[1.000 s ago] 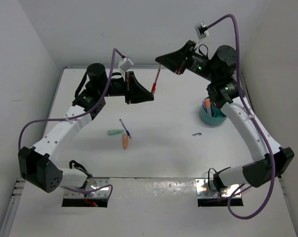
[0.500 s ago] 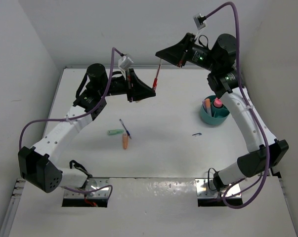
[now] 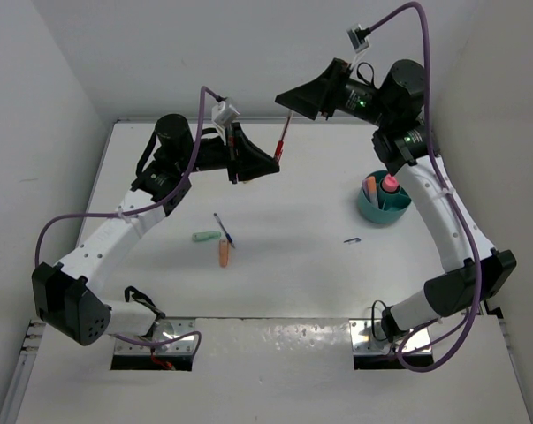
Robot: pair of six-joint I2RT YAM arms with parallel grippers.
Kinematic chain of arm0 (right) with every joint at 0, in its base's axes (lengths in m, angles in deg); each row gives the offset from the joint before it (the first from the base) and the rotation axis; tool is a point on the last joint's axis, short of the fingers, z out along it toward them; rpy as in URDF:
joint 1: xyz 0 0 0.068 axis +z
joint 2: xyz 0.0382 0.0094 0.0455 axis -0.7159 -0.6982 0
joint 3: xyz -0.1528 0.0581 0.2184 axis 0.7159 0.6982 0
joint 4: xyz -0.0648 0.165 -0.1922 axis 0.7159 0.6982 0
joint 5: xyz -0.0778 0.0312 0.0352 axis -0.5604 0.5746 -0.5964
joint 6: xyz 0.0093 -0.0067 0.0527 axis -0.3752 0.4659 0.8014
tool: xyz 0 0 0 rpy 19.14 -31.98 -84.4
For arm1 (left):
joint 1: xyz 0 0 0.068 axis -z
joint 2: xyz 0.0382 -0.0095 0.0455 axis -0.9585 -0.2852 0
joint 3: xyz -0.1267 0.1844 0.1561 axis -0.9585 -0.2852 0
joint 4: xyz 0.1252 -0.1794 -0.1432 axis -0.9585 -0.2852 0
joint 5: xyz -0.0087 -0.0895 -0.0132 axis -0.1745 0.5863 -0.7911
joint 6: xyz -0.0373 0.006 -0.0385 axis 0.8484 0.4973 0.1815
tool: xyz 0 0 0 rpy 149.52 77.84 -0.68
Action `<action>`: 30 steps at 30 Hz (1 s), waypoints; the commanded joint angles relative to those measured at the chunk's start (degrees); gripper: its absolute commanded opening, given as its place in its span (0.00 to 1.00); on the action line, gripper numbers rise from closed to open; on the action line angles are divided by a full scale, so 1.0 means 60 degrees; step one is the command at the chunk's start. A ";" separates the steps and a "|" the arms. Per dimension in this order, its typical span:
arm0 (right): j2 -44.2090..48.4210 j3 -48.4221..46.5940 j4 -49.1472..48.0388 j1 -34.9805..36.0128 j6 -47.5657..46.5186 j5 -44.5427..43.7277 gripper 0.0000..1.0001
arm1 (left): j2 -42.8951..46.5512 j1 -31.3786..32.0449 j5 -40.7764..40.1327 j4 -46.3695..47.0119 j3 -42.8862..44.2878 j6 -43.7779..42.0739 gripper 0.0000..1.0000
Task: Sort the stationery into containers
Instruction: Close the pen cap on the pen.
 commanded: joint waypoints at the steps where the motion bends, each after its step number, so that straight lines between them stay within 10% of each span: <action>1: 0.0237 0.0097 -0.0466 -0.0043 0.0109 0.0339 0.79 | 0.0349 0.0084 0.0160 0.0325 0.0318 -0.0248 0.00; 15: 0.1027 0.1108 0.0922 0.0352 -0.1558 0.0692 0.68 | 0.0101 -0.0194 0.0159 0.0355 0.0479 0.0132 0.00; 26: 0.1862 0.0478 0.3792 -0.0746 -0.6317 0.0135 0.74 | -0.0382 -0.0839 0.0832 -0.0816 0.0318 0.0922 0.00; 30: 0.2856 0.1413 0.4336 -0.0281 -1.0285 0.0033 0.54 | -0.0734 -0.1131 0.1477 -0.0949 0.0084 0.1654 0.00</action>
